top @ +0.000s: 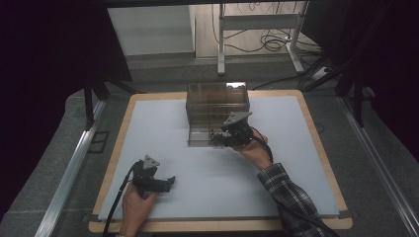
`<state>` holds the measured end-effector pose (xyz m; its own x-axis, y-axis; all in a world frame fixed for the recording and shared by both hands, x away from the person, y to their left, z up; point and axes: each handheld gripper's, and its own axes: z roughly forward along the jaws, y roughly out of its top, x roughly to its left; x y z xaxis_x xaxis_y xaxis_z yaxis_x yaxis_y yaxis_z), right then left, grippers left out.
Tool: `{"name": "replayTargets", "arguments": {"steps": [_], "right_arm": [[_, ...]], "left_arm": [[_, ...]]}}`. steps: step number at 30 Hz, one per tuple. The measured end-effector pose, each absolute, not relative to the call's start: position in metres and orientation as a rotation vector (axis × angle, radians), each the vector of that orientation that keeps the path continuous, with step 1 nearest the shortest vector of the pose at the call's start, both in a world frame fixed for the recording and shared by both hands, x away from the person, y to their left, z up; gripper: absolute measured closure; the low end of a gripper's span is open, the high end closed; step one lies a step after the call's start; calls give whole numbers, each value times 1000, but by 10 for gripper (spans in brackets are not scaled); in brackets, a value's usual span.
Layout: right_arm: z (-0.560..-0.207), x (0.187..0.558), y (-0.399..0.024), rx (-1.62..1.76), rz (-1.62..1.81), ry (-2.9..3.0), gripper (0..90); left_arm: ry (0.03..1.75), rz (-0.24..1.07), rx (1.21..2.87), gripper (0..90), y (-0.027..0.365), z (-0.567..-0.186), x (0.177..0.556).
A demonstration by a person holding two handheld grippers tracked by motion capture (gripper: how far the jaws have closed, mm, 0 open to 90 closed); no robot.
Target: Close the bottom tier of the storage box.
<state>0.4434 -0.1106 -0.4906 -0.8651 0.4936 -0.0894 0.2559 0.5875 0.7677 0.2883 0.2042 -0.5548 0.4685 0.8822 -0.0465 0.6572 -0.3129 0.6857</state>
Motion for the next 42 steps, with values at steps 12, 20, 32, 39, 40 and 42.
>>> {"name": "replayTargets", "arguments": {"steps": [12,20,32,39,40,42], "right_arm": [[-489,433,-107,565,1146,2546,431],[-491,428,-111,552,1125,2552,406],[-490,418,-113,506,1110,2565,361],[-495,413,-116,498,1101,2590,335],[-495,413,-117,497,1100,2592,332],[-497,412,-118,507,1099,2601,327]], "left_arm": [[1274,450,2069,0,204,-555,288],[1274,450,2070,0,204,-555,288],[1276,450,2066,0,204,-555,288],[1275,450,2069,0,204,-555,288],[1275,450,2068,0,204,-555,288],[1277,450,2063,0,204,-555,288]]}}
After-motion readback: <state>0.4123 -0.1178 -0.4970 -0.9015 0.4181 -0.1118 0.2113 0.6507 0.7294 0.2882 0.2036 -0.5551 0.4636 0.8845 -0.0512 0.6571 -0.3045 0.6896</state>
